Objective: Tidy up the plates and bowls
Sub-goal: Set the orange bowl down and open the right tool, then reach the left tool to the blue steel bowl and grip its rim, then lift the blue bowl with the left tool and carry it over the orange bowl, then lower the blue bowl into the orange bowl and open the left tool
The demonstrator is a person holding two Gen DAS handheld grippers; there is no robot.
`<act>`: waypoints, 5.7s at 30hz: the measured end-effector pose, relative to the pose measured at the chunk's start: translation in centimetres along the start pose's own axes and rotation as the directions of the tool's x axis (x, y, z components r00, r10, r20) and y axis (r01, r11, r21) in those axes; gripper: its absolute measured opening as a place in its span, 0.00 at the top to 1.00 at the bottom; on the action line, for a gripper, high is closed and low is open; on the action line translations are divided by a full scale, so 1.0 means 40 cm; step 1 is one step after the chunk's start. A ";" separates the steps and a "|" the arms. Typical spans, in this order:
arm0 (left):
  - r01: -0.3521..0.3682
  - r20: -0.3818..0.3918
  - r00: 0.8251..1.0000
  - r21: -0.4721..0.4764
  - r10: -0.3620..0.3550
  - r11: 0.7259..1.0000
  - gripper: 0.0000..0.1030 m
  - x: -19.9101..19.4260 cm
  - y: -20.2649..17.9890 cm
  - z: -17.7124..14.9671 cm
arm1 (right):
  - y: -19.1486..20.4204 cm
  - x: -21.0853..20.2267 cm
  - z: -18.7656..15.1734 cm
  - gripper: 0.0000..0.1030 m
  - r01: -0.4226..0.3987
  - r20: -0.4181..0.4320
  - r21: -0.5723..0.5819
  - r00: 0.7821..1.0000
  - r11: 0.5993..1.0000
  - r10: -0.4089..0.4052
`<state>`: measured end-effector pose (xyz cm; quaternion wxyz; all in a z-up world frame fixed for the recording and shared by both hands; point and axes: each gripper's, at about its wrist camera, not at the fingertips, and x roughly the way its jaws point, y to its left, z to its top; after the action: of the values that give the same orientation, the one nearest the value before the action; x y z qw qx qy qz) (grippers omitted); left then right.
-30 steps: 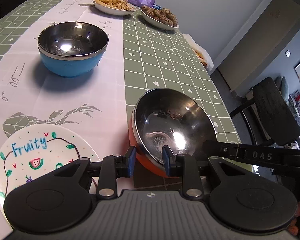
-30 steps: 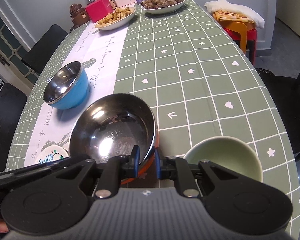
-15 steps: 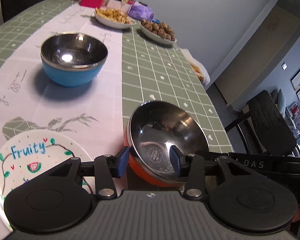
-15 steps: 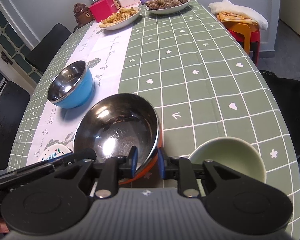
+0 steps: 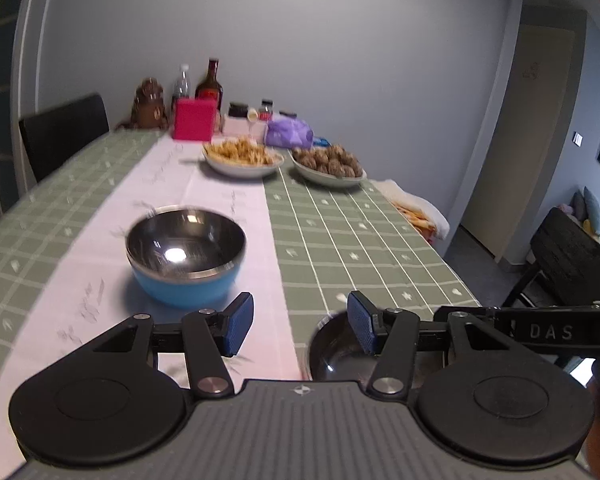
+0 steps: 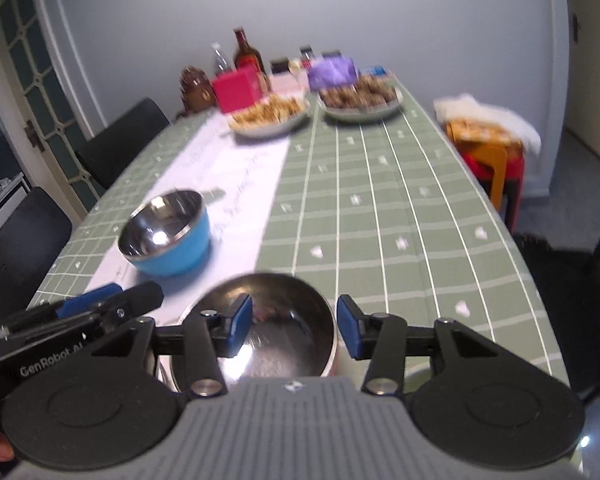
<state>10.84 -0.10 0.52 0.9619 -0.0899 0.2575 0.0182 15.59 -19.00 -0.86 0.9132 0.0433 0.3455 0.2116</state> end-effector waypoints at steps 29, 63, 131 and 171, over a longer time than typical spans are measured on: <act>-0.078 -0.140 0.990 -0.444 0.017 0.893 0.20 0.142 0.391 0.078 | 0.175 0.251 0.144 0.45 -0.036 -0.114 0.093 0.992 0.995 0.046; -0.073 -0.231 0.973 -0.355 -0.012 0.932 0.59 0.268 0.383 0.058 | 0.265 0.466 0.149 0.79 -0.005 -0.244 0.174 0.969 0.985 0.048; 0.110 -0.238 0.963 -0.065 -0.123 0.992 0.71 -0.024 0.017 0.080 | 0.042 -0.087 0.069 0.90 -0.052 0.013 0.242 0.999 0.969 0.050; 0.187 -0.434 0.868 -0.165 -0.242 0.968 0.69 0.077 -0.007 0.001 | -0.115 0.006 -0.001 0.93 0.020 -0.157 0.423 0.986 0.906 0.052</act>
<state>13.54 -0.41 -0.91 0.8650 -0.1763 0.4600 -0.0951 17.37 -23.08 -2.07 0.8485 0.2254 0.4571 0.1422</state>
